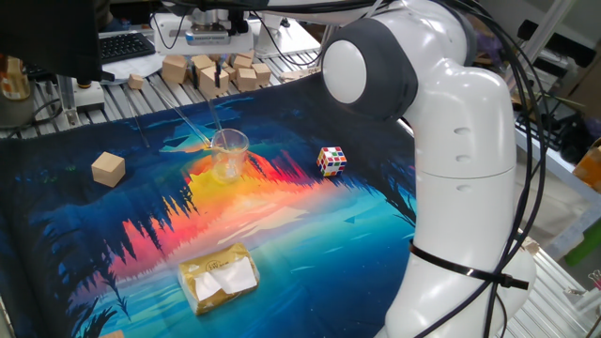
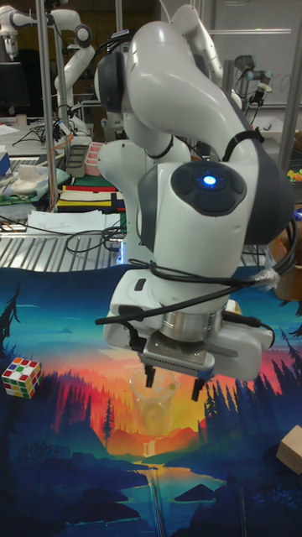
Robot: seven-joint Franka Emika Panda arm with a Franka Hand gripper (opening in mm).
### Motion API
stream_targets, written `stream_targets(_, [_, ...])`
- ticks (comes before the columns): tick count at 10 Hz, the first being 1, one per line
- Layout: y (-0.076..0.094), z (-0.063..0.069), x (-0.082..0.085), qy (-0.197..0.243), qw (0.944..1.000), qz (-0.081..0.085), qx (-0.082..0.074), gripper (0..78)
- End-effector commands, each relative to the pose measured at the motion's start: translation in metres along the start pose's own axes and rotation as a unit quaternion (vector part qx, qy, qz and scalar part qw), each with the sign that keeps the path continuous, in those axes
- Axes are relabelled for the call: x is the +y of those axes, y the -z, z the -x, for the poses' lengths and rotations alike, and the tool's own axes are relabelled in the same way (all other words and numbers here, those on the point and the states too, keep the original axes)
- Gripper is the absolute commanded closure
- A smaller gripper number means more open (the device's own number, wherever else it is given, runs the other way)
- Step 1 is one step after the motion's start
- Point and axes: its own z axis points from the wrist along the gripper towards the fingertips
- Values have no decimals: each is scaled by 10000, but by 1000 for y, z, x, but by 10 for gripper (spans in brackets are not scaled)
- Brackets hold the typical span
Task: Shake the test tube
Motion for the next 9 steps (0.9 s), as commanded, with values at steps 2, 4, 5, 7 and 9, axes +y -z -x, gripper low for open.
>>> stream_targets(2, [1, 0, 0, -37, 10000, 5, -34, 1])
stream_targets(4, [1, 0, 0, -37, 10000, 5, -34, 1])
stream_targets(5, [1, 0, 0, -37, 10000, 5, -34, 1])
stream_targets(7, [-12, -11, -4, -219, 9997, -22, -53, 1])
stream_targets(9, [-13, -12, -4, -254, 9997, -30, -49, 1])
